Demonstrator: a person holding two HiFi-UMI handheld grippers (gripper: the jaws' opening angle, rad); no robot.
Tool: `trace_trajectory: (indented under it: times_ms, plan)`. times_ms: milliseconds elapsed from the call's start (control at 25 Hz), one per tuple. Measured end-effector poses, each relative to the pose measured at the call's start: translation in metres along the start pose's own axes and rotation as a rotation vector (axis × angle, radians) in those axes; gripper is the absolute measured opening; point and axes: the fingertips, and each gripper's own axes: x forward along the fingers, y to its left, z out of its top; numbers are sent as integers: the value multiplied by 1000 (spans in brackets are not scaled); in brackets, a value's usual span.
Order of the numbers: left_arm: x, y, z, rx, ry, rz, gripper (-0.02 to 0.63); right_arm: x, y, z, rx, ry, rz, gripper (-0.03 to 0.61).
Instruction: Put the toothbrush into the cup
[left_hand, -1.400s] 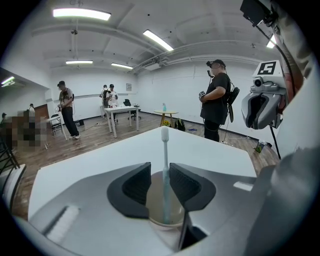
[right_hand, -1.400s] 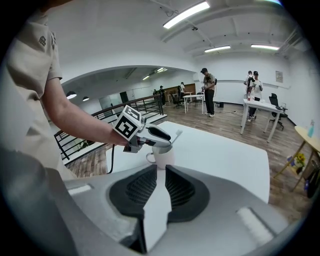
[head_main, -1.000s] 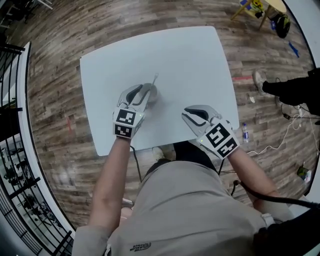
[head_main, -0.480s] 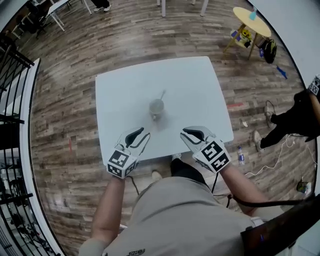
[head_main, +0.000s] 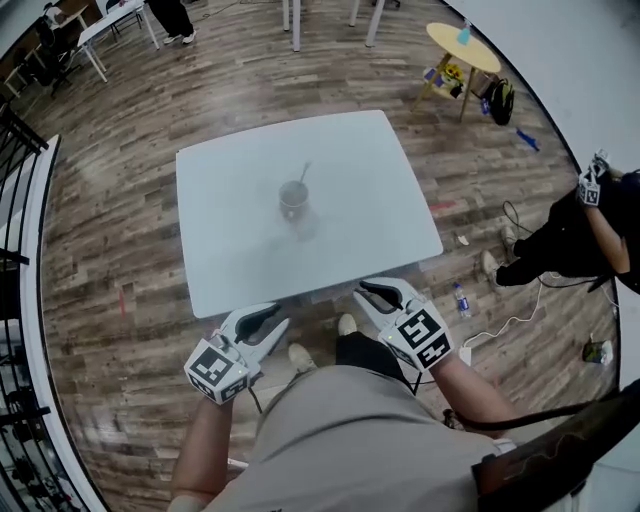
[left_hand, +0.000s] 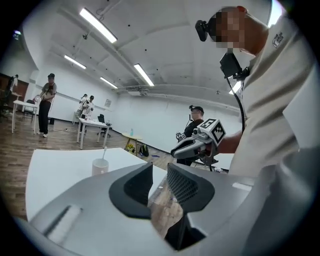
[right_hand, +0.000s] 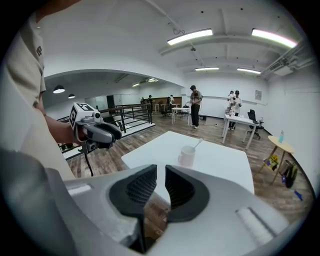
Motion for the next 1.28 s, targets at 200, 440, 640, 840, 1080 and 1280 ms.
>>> trace_trajectory:
  times_ms: [200,440,640,840,1080,1280]
  plan:
    - [-20,-41,1,43,14,24,54,-33,18,-9,-23,-25,6,44]
    - [-10,-113,-2,66,16,60,17,-93,34,-35,-77,-83,40,44]
    - [19,-198,-2,66,-4,79,11,-162,33,-89,-63,-98,61,44]
    - [30,-276,-6,44,-1,116,11,-208,43,-129,-53,-114,115,43]
    - [21,-323,-13,55,21,139,9,-243,60,-147,-57,-135,133,44]
    - [4,-344,-11,104,1,97,6,-261,90,-150,-32,-152,101,44]
